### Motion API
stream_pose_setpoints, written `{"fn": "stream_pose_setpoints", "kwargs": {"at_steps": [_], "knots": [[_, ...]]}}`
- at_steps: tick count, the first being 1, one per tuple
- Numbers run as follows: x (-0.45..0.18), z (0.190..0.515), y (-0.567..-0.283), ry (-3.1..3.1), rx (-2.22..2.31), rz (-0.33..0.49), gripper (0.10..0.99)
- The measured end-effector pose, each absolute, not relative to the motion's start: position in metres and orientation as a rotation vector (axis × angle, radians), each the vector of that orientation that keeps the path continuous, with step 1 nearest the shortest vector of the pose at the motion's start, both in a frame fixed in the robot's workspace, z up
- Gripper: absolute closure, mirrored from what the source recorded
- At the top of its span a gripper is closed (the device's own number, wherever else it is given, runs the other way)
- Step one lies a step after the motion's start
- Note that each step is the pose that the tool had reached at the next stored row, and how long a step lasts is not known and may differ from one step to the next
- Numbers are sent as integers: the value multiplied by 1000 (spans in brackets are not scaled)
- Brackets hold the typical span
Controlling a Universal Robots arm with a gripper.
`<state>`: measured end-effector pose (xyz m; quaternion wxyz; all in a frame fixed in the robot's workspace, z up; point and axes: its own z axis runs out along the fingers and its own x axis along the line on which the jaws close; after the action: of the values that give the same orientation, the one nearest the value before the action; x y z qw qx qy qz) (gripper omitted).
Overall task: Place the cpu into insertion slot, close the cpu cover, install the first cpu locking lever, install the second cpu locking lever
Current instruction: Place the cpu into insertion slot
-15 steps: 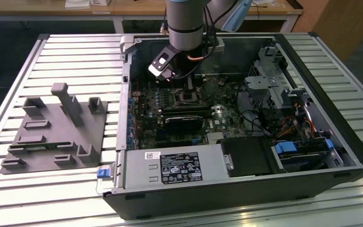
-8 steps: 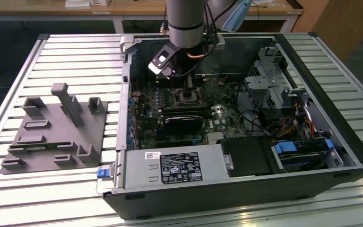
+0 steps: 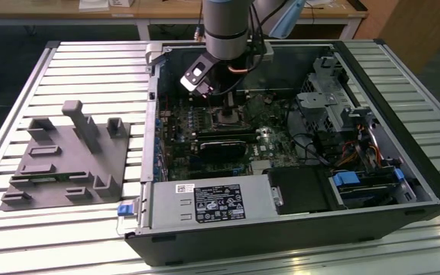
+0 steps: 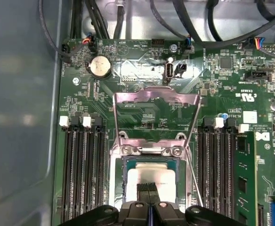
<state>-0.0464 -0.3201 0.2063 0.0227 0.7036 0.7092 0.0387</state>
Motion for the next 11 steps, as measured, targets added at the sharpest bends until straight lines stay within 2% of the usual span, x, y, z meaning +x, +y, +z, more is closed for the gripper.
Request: {"fn": "stream_pose_setpoints", "kwargs": {"at_steps": [11], "knots": [[-46, 201, -320, 2197, 2180, 122, 980]]}}
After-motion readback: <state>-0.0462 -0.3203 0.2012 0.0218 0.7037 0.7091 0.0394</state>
